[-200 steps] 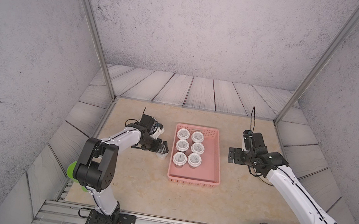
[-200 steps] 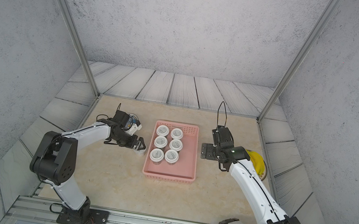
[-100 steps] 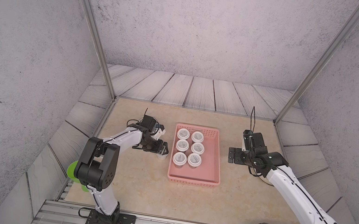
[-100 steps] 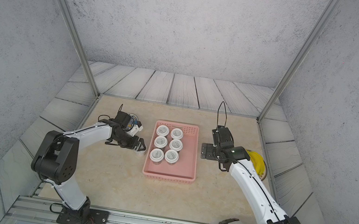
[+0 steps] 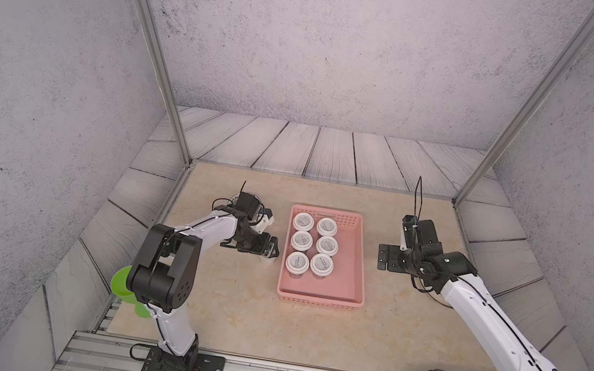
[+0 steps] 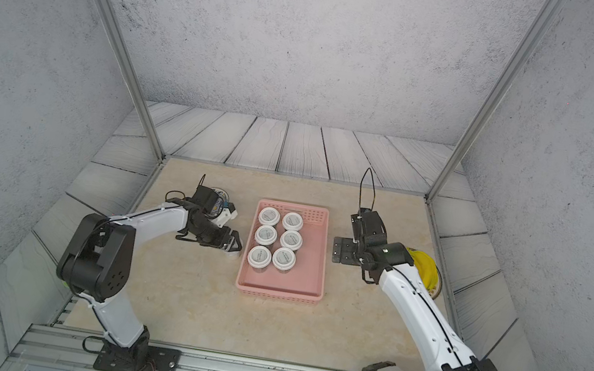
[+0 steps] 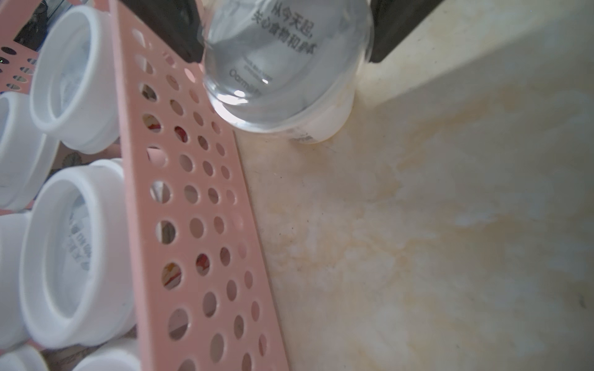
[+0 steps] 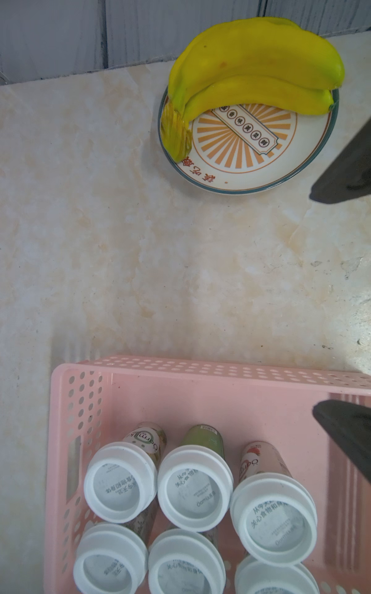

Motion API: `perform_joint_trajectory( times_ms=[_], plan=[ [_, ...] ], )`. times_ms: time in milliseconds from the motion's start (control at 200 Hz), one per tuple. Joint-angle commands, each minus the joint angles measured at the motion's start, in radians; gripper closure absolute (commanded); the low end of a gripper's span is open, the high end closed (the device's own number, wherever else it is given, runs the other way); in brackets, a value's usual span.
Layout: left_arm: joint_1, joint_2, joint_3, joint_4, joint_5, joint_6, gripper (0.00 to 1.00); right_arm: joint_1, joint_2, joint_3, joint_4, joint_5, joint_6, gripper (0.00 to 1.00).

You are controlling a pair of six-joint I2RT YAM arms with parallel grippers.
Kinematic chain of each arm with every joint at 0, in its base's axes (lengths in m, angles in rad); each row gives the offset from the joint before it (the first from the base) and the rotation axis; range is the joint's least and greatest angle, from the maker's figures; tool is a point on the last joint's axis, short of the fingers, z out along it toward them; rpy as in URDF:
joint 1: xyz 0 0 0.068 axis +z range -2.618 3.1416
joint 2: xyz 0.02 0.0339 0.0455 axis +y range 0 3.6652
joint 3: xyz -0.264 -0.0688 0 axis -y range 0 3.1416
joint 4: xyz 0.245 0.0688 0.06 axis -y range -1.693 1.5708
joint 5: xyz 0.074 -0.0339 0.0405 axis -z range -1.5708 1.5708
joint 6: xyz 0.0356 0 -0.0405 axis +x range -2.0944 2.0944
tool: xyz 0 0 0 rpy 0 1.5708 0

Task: Put the yogurt in the basket
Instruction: Pick up the yogurt from the center of the board.

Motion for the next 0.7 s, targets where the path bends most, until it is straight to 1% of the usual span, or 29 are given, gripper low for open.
perform_joint_trajectory(
  times_ms=[0, 240, 415, 696],
  plan=[
    [-0.006, 0.008, 0.026, -0.019, -0.008, 0.000, 0.20, -0.004, -0.005, -0.006, 0.006, 0.018, -0.009, 0.00],
    [-0.006, -0.004, 0.029, -0.024, -0.005, 0.001, 0.26, -0.004, -0.003, -0.004, 0.006, 0.014, -0.009, 0.00],
    [-0.006, -0.030, 0.029, -0.031, -0.012, 0.007, 0.27, -0.004, 0.000, -0.002, 0.005, 0.013, -0.010, 0.00],
    [-0.005, -0.111, 0.044, -0.053, -0.066, 0.038, 0.27, -0.003, 0.001, -0.001, 0.003, 0.020, -0.010, 0.00]
  ],
)
